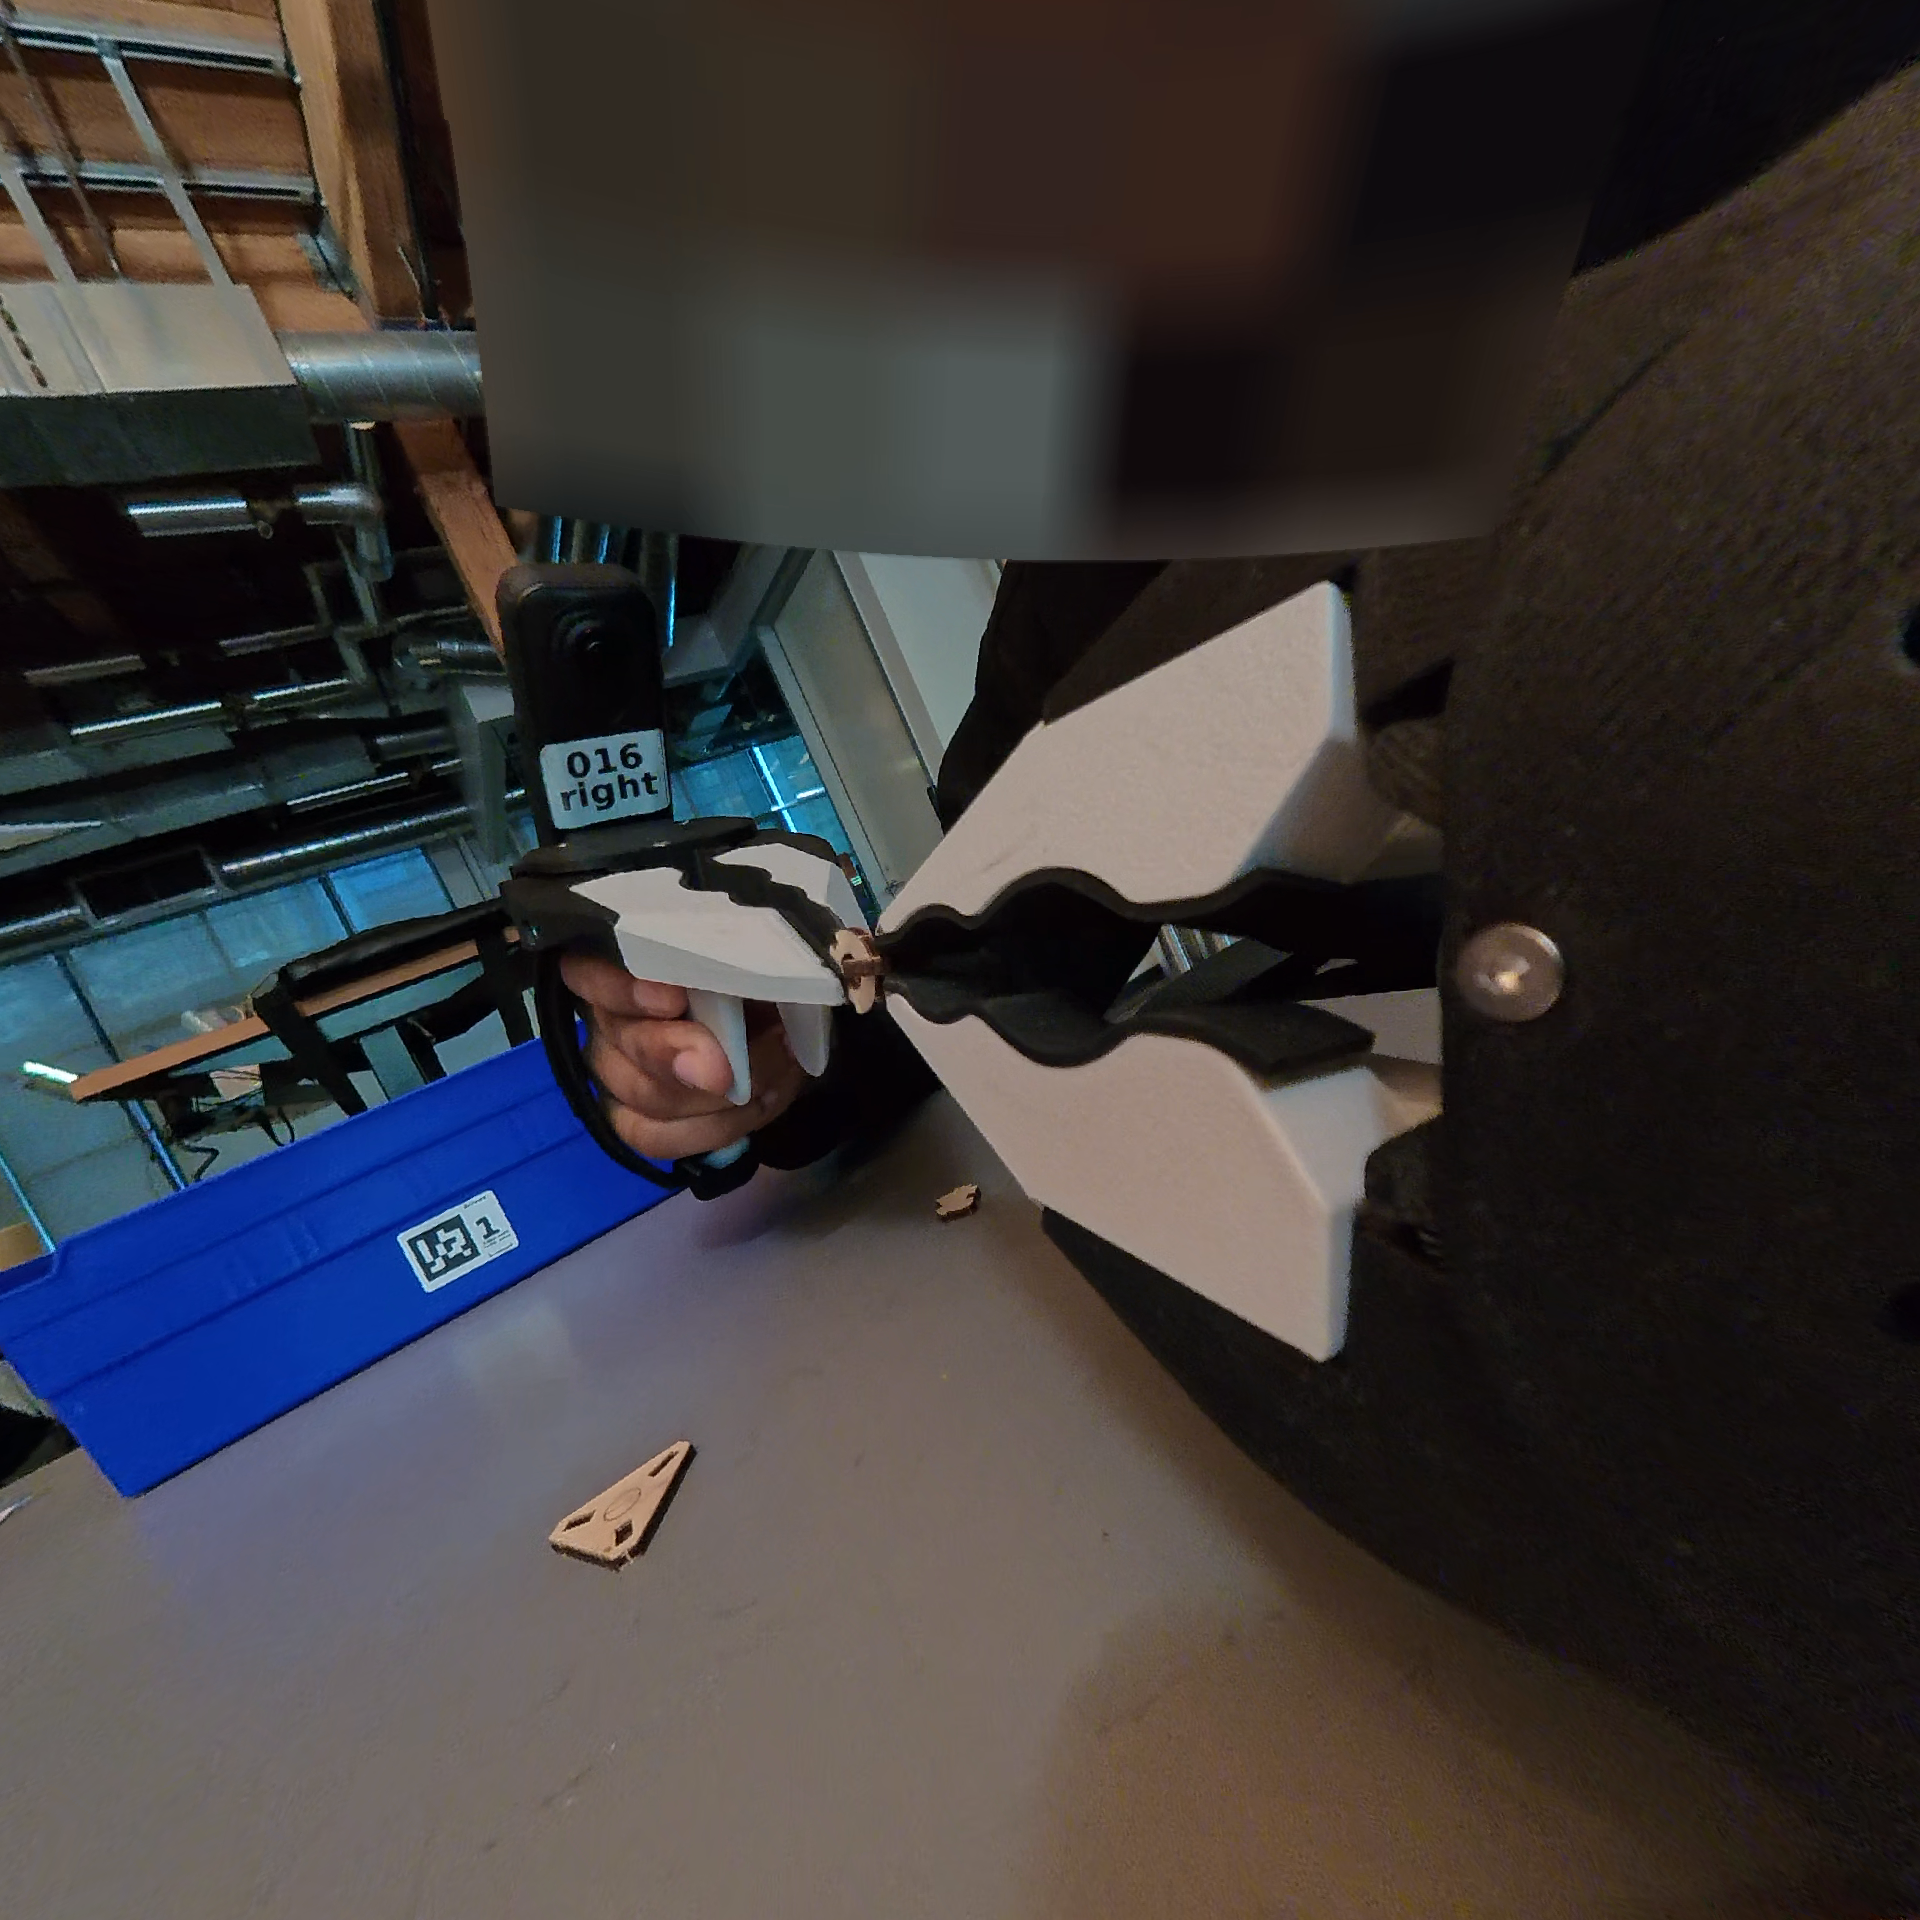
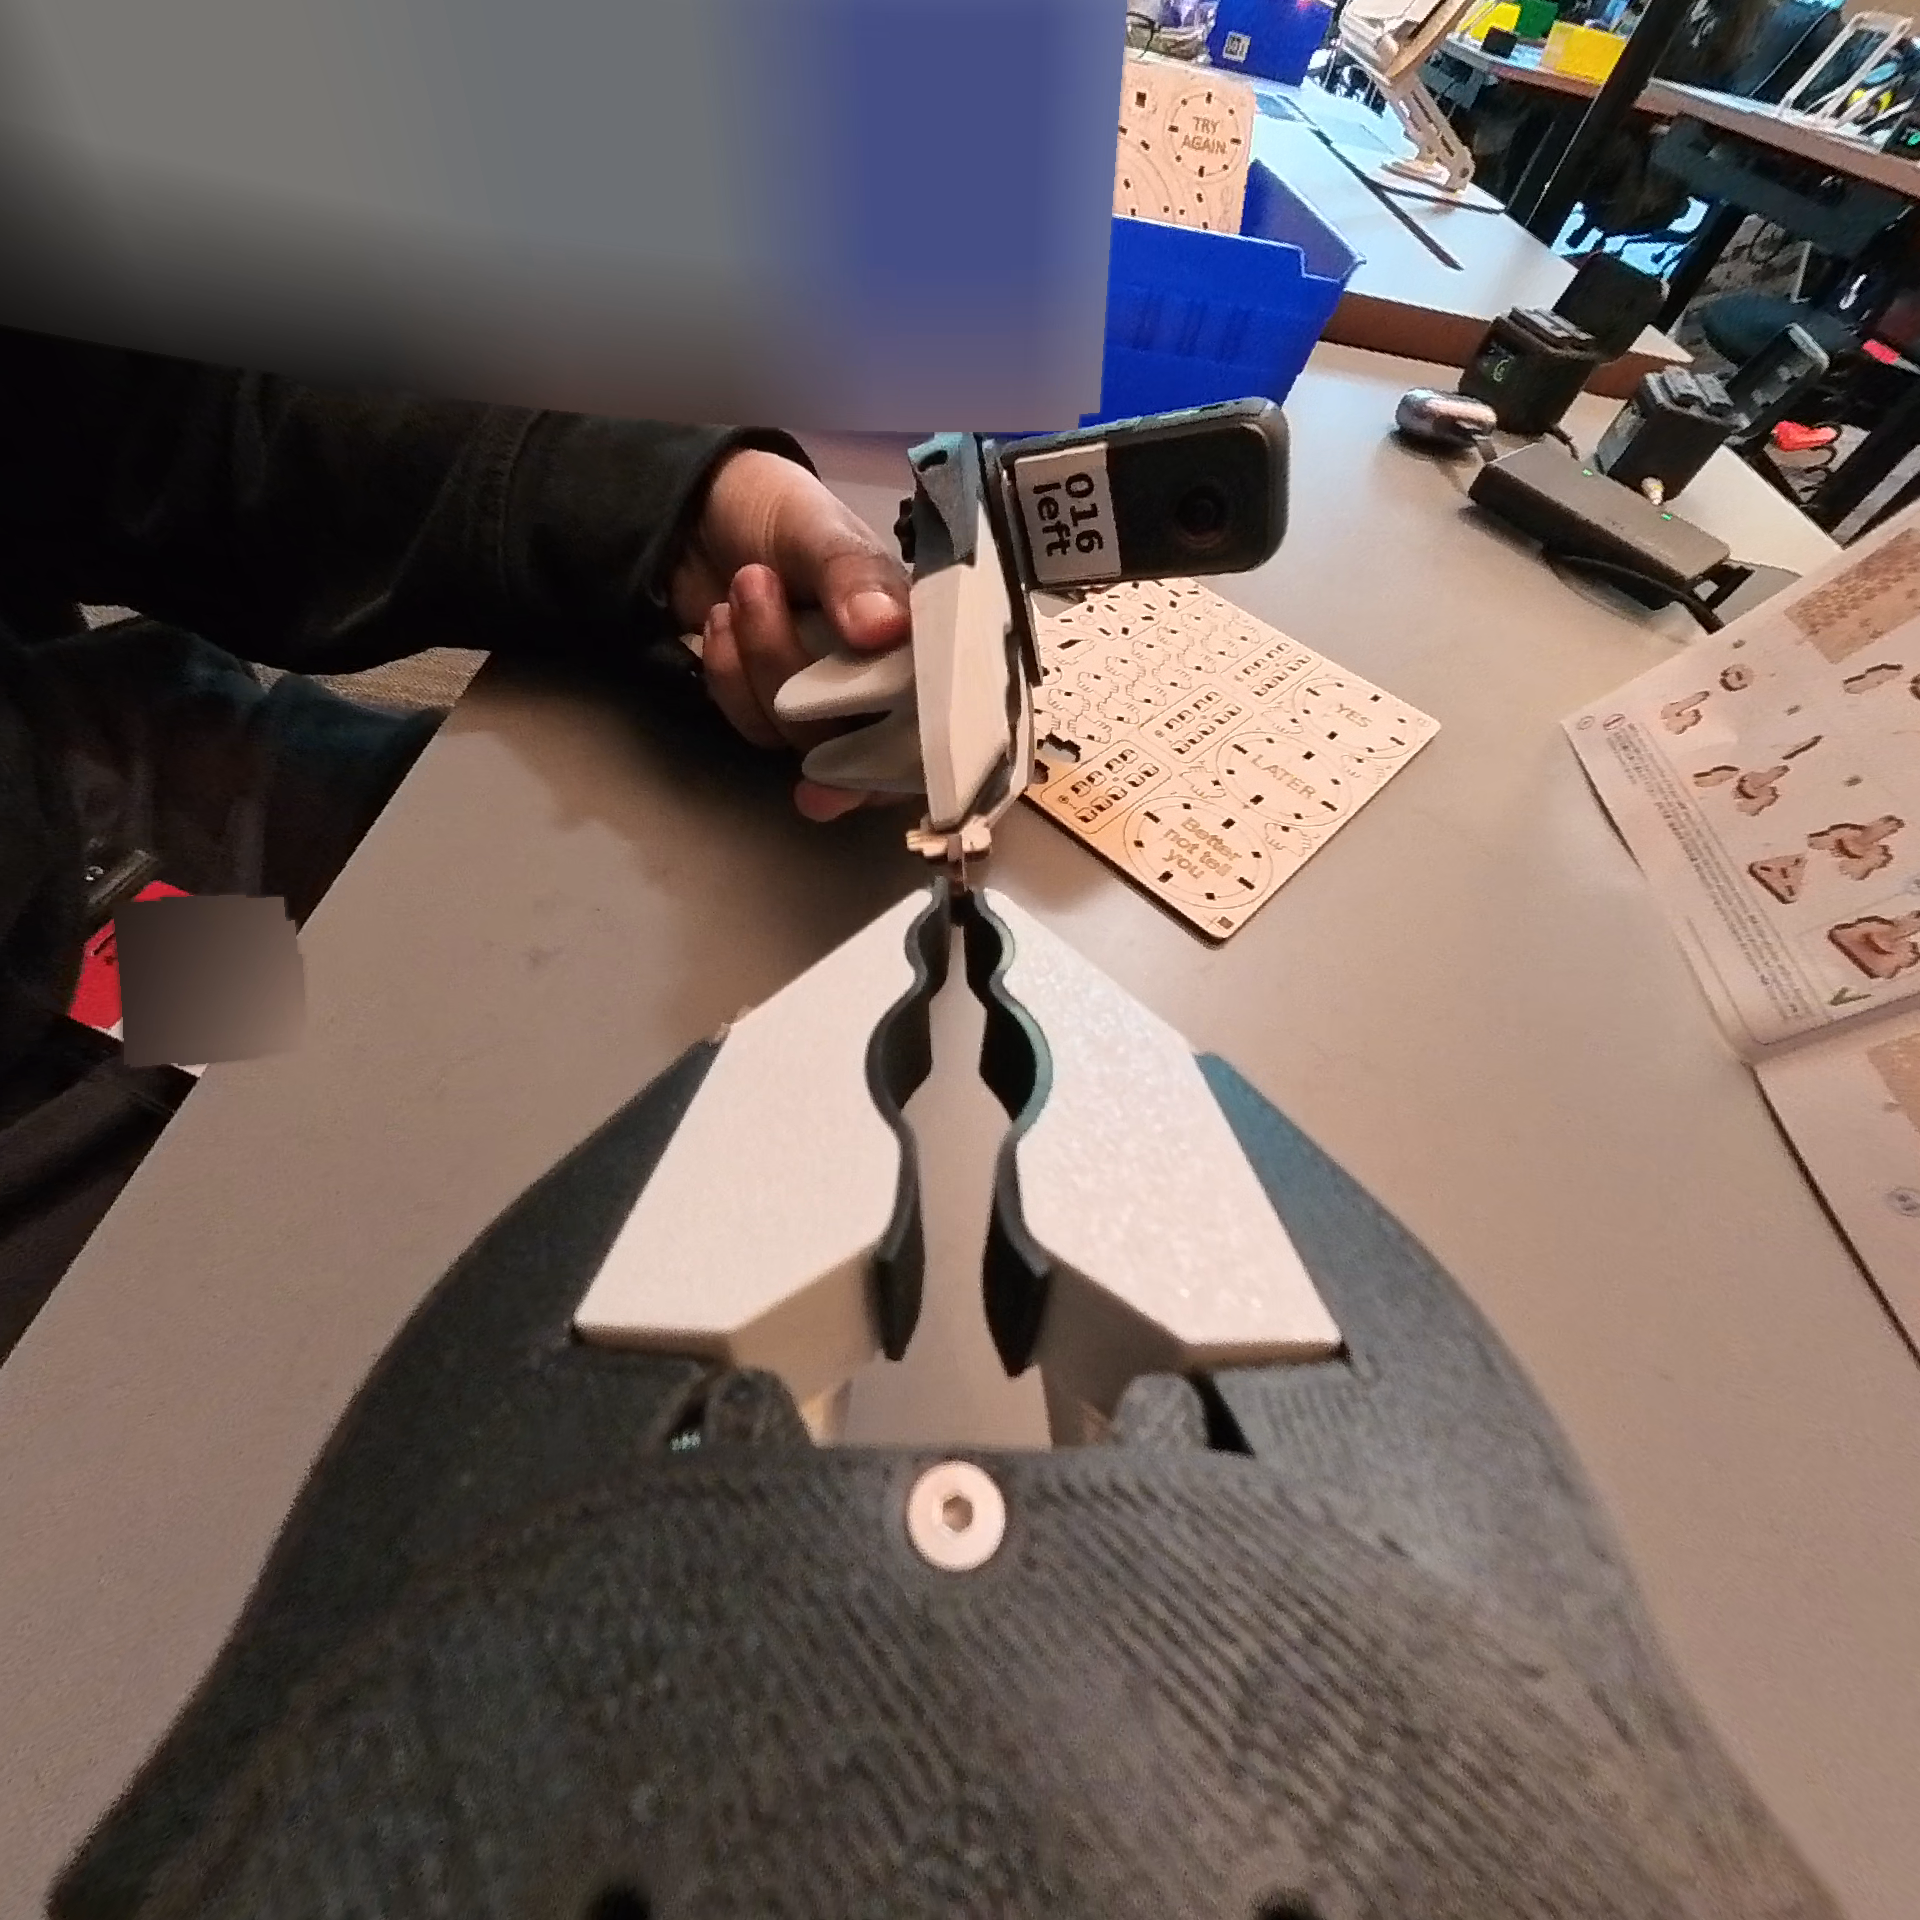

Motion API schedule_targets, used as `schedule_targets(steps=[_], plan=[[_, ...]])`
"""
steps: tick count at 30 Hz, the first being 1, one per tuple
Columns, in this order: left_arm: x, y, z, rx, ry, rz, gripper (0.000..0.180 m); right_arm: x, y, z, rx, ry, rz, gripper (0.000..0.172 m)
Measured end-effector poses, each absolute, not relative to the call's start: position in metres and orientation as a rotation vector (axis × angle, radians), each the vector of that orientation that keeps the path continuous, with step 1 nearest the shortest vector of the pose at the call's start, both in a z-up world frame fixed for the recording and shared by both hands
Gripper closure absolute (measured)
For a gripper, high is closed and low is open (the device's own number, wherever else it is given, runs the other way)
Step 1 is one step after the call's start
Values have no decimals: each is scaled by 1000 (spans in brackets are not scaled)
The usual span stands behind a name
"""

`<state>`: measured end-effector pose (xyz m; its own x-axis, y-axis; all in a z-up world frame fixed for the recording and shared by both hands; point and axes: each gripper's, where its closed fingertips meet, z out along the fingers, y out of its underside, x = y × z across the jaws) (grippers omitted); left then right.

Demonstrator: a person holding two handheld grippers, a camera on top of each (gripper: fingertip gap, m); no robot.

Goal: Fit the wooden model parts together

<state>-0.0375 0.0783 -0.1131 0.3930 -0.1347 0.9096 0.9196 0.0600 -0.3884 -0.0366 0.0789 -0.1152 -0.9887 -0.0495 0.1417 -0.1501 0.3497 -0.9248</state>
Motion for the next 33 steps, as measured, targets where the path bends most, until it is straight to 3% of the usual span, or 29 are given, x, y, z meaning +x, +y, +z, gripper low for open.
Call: schedule_targets(steps=[1, 17, 22, 33], plan=[[-37, 79, -114, -1252, -827, -949, 180, -37, 79, -116, 196, -2507, 1717, 172], [-36, 88, -132, -1443, -850, -775, 180, -37, 86, -136, 345, -2428, 1492, 171], [-42, 83, -131, -1439, -856, -722, 180, -38, 85, -129, 295, -2371, 1592, 137], [-45, 82, -115, -1597, -575, -189, 180, -65, 97, -113, -23, -2347, 1927, 138]])
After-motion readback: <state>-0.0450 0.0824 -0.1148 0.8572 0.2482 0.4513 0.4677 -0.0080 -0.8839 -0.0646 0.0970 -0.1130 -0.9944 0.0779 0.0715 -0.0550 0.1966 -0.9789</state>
